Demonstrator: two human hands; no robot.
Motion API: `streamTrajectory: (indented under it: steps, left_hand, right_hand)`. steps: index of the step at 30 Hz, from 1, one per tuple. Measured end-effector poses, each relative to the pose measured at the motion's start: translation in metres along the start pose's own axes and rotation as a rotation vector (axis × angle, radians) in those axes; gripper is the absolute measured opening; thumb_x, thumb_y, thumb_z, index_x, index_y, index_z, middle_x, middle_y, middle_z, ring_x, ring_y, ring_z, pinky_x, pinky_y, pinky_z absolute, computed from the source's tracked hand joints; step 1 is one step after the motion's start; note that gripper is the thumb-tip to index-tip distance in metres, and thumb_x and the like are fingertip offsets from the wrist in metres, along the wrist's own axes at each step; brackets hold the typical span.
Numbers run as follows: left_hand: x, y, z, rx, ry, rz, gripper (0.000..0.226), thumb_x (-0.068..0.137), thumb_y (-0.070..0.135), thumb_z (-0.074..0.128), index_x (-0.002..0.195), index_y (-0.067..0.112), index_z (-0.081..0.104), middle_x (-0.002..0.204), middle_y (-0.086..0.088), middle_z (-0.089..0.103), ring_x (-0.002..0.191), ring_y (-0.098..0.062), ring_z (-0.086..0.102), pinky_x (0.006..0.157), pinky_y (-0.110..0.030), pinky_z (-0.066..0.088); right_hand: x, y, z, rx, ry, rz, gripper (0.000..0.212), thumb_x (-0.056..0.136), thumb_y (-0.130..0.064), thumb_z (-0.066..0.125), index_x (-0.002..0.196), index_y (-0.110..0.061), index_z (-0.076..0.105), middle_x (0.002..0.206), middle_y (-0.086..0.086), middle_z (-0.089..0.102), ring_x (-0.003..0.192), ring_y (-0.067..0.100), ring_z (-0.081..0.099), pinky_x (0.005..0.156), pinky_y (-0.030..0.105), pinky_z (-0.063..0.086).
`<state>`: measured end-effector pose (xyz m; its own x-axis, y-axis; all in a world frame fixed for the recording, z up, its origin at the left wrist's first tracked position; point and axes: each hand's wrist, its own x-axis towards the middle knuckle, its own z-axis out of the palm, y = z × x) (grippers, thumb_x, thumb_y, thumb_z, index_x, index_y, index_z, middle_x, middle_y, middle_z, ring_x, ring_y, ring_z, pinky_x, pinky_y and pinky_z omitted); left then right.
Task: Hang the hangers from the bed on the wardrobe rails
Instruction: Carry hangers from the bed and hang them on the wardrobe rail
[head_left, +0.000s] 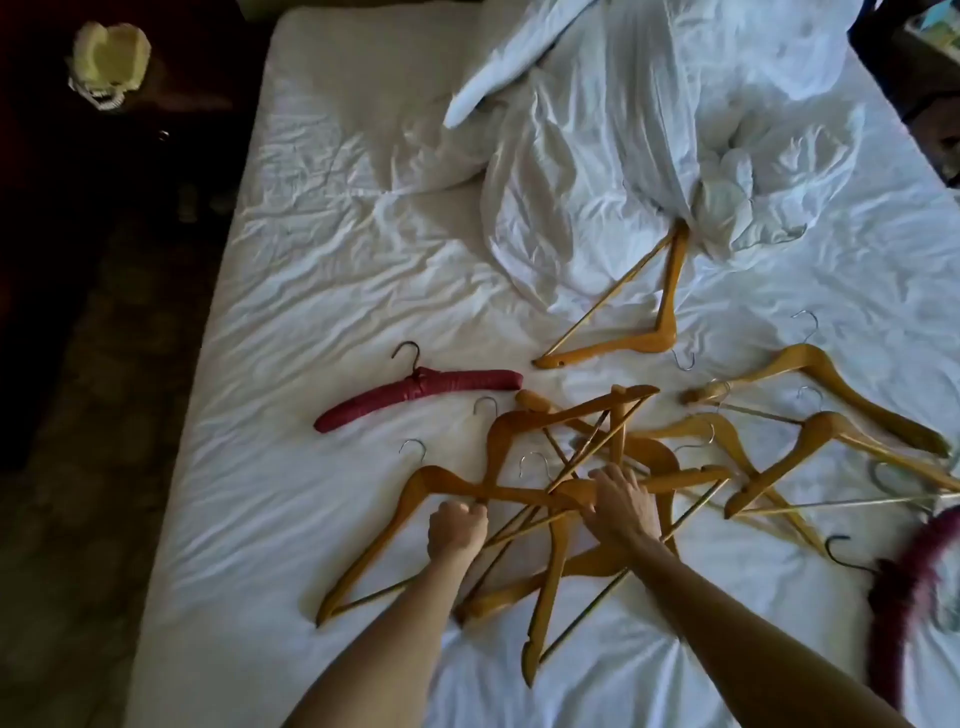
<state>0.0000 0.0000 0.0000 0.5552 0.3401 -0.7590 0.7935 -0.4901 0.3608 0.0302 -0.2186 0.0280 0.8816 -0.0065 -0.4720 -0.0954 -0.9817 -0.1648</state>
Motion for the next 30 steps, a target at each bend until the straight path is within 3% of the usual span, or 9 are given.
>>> streamTrajectory:
  steps: [4,7,11,13,16,20,23,27,30]
  left_hand:
    - [0.035,0.012,0.022,-0.268,0.029,-0.23,0.047,0.097,0.046,0.057,0.103,0.002,0.069,0.088,-0.011,0.075,0.083,-0.024,0.074,0.082,-0.038,0.062]
    - [0.053,0.025,0.036,-0.497,0.012,-0.349,0.045,0.097,0.047,0.061,0.1,0.002,0.062,0.084,-0.009,0.068,0.064,-0.014,0.067,0.052,-0.022,0.056]
    - [0.072,0.029,0.039,-0.76,0.018,-0.429,0.032,0.097,0.031,0.067,0.11,0.002,0.059,0.098,-0.013,0.065,0.074,-0.018,0.065,0.073,-0.026,0.059]
    - [0.068,0.027,0.038,-0.84,-0.005,-0.443,0.03,0.097,0.023,0.067,0.115,0.001,0.061,0.093,-0.011,0.062,0.074,-0.018,0.062,0.077,-0.026,0.058]
    - [0.049,0.019,0.036,-0.789,-0.023,-0.416,0.031,0.098,0.028,0.065,0.112,0.0,0.064,0.081,-0.009,0.064,0.064,-0.017,0.062,0.068,-0.026,0.054]
    - [0.014,0.004,0.031,-0.669,0.003,-0.405,0.043,0.097,0.041,0.062,0.116,0.003,0.064,0.118,-0.019,0.071,0.112,-0.035,0.069,0.096,-0.043,0.054]
    - [-0.022,-0.003,0.018,-0.588,0.037,-0.355,0.037,0.099,0.043,0.057,0.102,0.006,0.062,0.113,-0.017,0.072,0.103,-0.033,0.071,0.096,-0.046,0.057]
    - [-0.079,-0.012,-0.002,-0.556,0.025,-0.277,0.042,0.099,0.042,0.059,0.116,0.005,0.067,0.115,-0.015,0.07,0.111,-0.034,0.066,0.1,-0.046,0.054]
    - [-0.124,-0.018,-0.022,-0.544,0.045,-0.191,0.034,0.097,0.032,0.064,0.1,-0.001,0.073,0.094,-0.012,0.074,0.092,-0.028,0.071,0.079,-0.034,0.056]
  right_hand:
    - [0.019,0.017,0.011,-0.136,-0.102,-0.019,0.056,0.093,-0.04,0.064,0.144,-0.023,0.047,0.154,0.004,0.042,0.145,0.026,0.036,0.115,0.041,0.034]
    - [0.033,0.031,0.032,-0.167,-0.11,-0.059,0.047,0.093,-0.038,0.066,0.137,-0.028,0.055,0.143,0.001,0.053,0.139,0.023,0.042,0.112,0.04,0.038]
    - [0.035,0.053,0.047,-0.047,-0.295,-0.069,0.026,0.094,-0.042,0.064,0.118,-0.032,0.067,0.105,-0.006,0.067,0.096,0.01,0.064,0.081,0.029,0.058]
    - [0.027,0.061,0.048,0.06,-0.377,-0.051,0.024,0.095,-0.046,0.061,0.113,-0.031,0.068,0.098,-0.006,0.068,0.086,0.01,0.068,0.079,0.032,0.06]
    - [0.015,0.072,0.046,0.131,-0.364,0.004,0.027,0.094,-0.047,0.059,0.113,-0.028,0.065,0.092,-0.007,0.069,0.08,0.01,0.069,0.078,0.035,0.061]
    - [-0.014,0.079,0.044,0.178,-0.354,0.047,0.031,0.094,-0.042,0.062,0.12,-0.026,0.061,0.099,-0.007,0.07,0.085,0.009,0.068,0.082,0.032,0.058]
    - [-0.049,0.08,0.038,0.285,-0.361,0.129,0.028,0.093,-0.046,0.065,0.108,-0.024,0.065,0.092,-0.006,0.069,0.079,0.01,0.067,0.079,0.028,0.058]
    - [-0.098,0.076,0.022,0.488,-0.432,0.205,0.027,0.093,-0.042,0.067,0.081,-0.017,0.065,0.066,-0.004,0.058,0.056,0.006,0.057,0.059,0.022,0.053]
    - [-0.135,0.06,0.003,0.624,-0.488,0.197,0.028,0.093,-0.038,0.068,0.088,-0.01,0.07,0.062,-0.002,0.055,0.047,0.004,0.05,0.049,0.019,0.045]
